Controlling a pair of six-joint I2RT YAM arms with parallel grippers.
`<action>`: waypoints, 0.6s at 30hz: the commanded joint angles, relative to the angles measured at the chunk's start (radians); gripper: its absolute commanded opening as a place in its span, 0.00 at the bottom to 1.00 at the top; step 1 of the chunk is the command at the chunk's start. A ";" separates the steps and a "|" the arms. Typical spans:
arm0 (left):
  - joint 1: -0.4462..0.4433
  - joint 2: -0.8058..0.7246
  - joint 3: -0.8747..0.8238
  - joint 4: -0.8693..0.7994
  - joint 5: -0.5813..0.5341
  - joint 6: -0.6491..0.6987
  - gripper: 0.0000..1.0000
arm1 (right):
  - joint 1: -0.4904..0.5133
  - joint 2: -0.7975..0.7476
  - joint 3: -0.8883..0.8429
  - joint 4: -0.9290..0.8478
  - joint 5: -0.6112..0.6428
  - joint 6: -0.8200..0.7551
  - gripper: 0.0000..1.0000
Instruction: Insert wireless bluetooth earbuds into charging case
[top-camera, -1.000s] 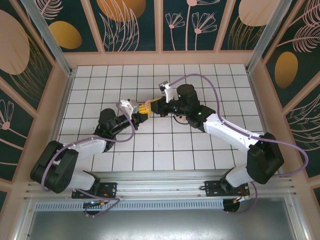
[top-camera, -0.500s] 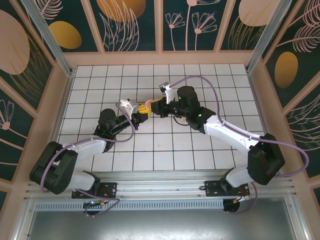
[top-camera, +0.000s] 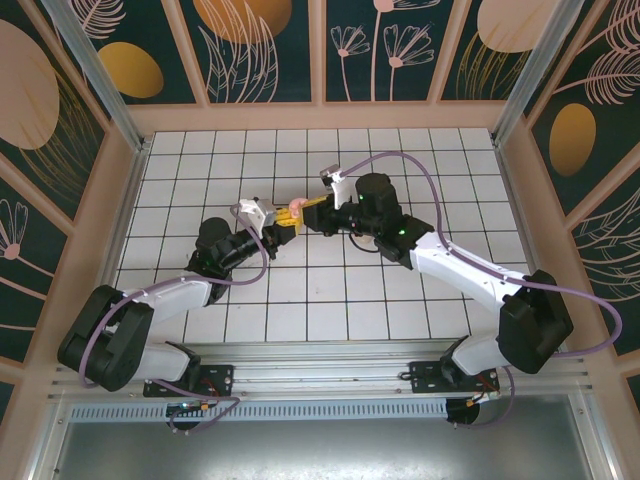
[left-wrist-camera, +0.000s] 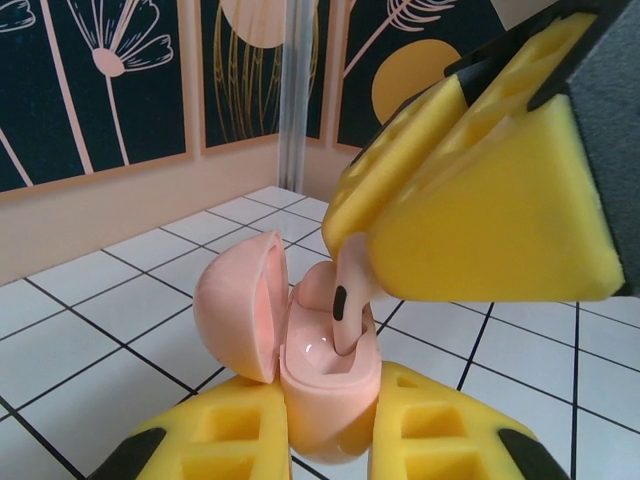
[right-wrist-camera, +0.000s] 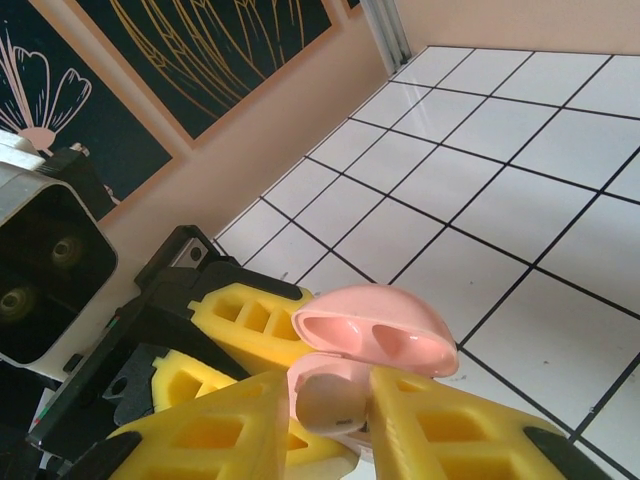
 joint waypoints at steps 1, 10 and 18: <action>0.000 -0.039 0.031 0.052 0.003 -0.002 0.12 | 0.001 -0.010 -0.004 -0.048 0.023 -0.023 0.31; 0.000 -0.042 0.030 0.035 0.000 0.008 0.12 | 0.002 -0.043 0.013 -0.039 0.022 -0.018 0.39; 0.000 -0.046 0.028 0.017 0.008 0.025 0.12 | -0.054 -0.104 -0.029 -0.014 -0.125 0.082 0.38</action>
